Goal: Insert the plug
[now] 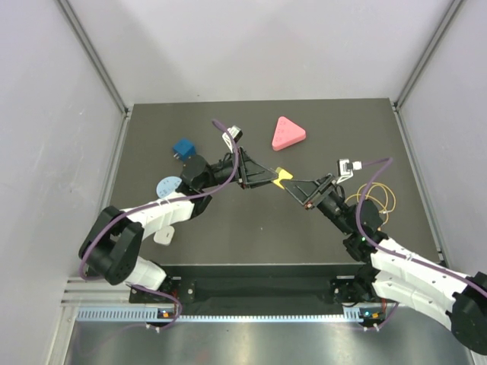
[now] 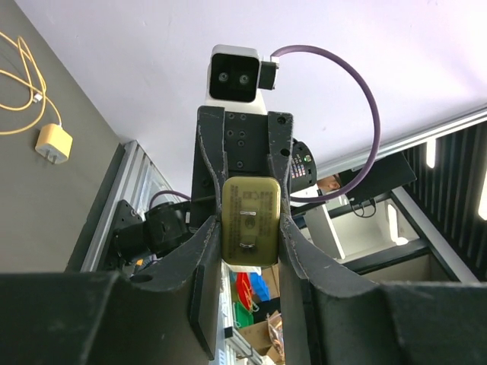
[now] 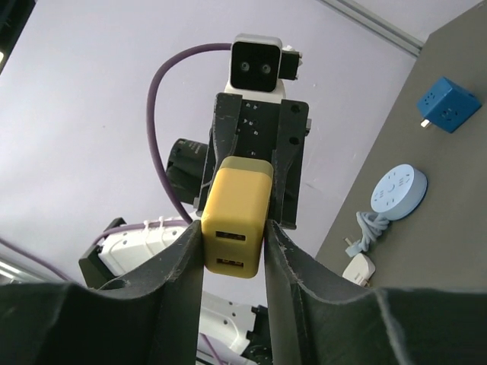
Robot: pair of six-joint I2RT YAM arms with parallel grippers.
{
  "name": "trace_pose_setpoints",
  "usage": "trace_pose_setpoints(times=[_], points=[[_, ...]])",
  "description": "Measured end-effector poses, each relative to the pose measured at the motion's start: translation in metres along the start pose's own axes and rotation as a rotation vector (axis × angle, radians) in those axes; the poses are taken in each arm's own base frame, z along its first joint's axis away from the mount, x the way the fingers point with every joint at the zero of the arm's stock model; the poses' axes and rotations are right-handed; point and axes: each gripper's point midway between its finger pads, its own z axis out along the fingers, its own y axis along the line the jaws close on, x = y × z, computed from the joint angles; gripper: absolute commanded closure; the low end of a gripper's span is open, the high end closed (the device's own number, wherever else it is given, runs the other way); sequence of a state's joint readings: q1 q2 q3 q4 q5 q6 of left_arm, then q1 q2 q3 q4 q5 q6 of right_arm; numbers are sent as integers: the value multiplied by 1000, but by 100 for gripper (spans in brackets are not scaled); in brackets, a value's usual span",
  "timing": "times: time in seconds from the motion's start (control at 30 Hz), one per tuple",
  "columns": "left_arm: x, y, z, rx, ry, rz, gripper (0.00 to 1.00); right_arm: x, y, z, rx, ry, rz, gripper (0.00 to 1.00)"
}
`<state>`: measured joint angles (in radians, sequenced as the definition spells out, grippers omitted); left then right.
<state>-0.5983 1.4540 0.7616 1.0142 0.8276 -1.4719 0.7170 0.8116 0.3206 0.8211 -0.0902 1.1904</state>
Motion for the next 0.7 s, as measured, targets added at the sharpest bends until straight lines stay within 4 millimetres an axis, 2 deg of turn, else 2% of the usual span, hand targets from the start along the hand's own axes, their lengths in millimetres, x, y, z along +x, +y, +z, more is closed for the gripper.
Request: trace_pose_setpoints(times=[0.07, 0.13, 0.17, 0.2, 0.27, 0.3, 0.37, 0.4, 0.43, 0.7], points=[[-1, 0, 0, 7, -4, 9, 100, -1, -1, 0, 2, -5, -1, 75], [-1, 1, 1, 11, -5, 12, 100, -2, -2, -1, 7, -12, -1, 85], [-1, 2, 1, 9, -5, 9, 100, -2, -3, -1, 10, -15, -2, 94], [-1, 3, 1, 8, -5, 8, 92, -2, -4, -1, 12, -16, -2, 100], [0, 5, 2, 5, -4, 5, 71, -2, -5, -2, 17, -19, -2, 100], [-1, 6, 2, 4, -4, 3, 50, -2, -6, -2, 21, -20, -3, 100], [0, 7, 2, 2, -1, 0, 31, -4, -8, -2, 28, -28, -4, 100], [1, 7, 2, 0, 2, -2, 31, -5, -8, -2, 30, -34, -5, 100], [2, 8, 2, -1, 3, -6, 24, -7, -9, -2, 36, -41, -11, 100], [9, 35, -3, -85, 10, -27, 21, -29, -16, -16, 103, -117, -92, 100]])
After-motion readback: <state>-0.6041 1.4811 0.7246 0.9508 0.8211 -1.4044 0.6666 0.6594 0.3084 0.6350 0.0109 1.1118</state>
